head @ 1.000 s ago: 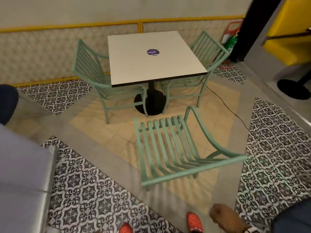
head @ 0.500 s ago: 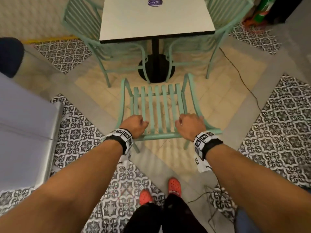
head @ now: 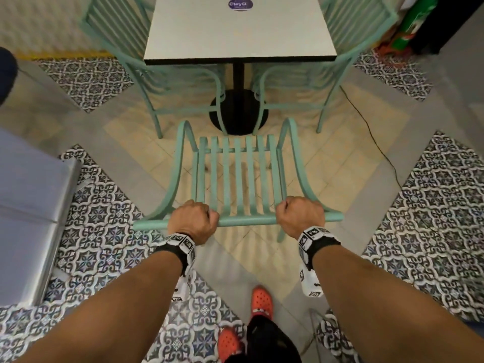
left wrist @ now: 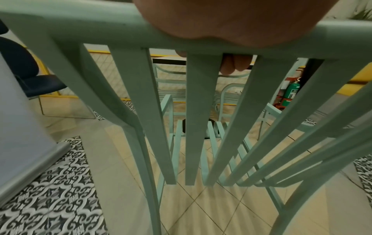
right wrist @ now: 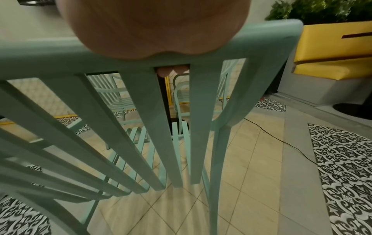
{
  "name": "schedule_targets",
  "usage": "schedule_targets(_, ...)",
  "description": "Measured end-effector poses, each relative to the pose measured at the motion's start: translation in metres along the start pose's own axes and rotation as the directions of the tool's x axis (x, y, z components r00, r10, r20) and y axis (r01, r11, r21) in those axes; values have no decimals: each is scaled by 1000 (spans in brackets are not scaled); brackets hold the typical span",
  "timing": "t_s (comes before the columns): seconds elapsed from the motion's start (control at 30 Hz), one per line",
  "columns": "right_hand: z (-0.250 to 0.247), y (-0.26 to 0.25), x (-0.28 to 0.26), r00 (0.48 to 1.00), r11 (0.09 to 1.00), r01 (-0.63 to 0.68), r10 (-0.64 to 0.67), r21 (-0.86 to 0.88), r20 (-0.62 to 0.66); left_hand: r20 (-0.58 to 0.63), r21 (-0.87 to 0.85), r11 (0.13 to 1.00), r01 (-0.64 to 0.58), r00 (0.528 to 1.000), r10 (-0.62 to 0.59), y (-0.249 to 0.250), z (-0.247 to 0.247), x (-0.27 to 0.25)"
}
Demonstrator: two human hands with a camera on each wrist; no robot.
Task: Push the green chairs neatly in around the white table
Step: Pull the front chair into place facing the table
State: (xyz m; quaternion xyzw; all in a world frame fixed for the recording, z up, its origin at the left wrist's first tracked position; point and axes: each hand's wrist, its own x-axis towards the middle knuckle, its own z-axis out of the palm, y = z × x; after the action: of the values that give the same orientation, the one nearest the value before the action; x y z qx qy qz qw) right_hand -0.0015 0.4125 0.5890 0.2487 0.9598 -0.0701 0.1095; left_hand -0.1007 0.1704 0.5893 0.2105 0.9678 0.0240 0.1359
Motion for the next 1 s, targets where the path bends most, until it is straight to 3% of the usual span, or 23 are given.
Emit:
schedule_targets(0.63,-57,-7,237,997,999,23,-20,43,-68,-89,18,999,44,995,-42,13,-51,246)
schedule_targets(0.87,-65,-3,261,996,999,36,-34,20,-77,-90,29,997,67,994,-64,20,-55,267)
schedule_targets(1.0,-66,-3,258,998,998,49,-46,50,-50,-142,-47,999,7,990,-14,16,-57,262)
